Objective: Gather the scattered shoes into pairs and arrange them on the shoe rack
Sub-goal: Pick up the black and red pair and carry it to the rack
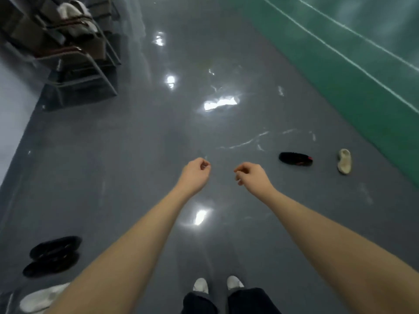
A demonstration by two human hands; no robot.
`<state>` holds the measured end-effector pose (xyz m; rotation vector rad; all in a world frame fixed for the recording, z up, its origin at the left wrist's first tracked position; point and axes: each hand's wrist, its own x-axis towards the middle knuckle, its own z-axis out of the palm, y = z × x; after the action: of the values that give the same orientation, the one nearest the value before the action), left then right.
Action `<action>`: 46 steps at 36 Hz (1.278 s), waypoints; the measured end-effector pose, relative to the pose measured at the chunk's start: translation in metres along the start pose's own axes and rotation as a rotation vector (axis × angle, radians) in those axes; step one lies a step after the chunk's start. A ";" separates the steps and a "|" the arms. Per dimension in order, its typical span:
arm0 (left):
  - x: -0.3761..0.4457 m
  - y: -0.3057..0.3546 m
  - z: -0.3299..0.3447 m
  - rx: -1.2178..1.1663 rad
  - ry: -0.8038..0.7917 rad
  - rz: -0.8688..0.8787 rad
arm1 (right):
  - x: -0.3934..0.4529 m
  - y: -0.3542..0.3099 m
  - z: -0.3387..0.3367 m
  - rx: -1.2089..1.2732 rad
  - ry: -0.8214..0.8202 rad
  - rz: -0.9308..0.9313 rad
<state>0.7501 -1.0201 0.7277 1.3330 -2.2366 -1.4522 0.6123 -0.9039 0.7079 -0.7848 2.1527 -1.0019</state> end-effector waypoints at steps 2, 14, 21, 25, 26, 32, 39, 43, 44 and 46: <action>0.009 0.010 0.014 0.025 -0.057 0.038 | -0.005 0.010 -0.013 0.032 0.062 0.041; 0.056 0.109 0.142 0.130 -0.388 0.218 | -0.016 0.094 -0.137 0.151 0.413 0.237; 0.099 0.179 0.207 0.210 -0.469 0.280 | 0.022 0.125 -0.220 0.187 0.518 0.277; 0.129 0.229 0.234 0.238 -0.463 0.344 | 0.051 0.136 -0.271 0.199 0.556 0.273; 0.135 0.241 0.240 0.238 -0.471 0.349 | 0.058 0.138 -0.282 0.205 0.560 0.277; 0.172 0.286 0.272 0.244 -0.481 0.353 | 0.098 0.140 -0.339 0.262 0.589 0.277; 0.233 0.311 0.289 0.288 -0.471 0.338 | 0.149 0.150 -0.376 0.238 0.598 0.280; 0.279 0.327 0.300 0.293 -0.476 0.336 | 0.189 0.151 -0.390 0.212 0.602 0.272; 0.293 0.333 0.303 0.289 -0.483 0.343 | 0.203 0.151 -0.395 0.204 0.601 0.274; 0.324 0.345 0.310 0.290 -0.496 0.357 | 0.234 0.151 -0.403 0.167 0.595 0.283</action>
<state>0.1847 -1.0125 0.7415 0.6072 -2.8986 -1.4823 0.1306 -0.8183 0.7246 -0.0884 2.5262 -1.3576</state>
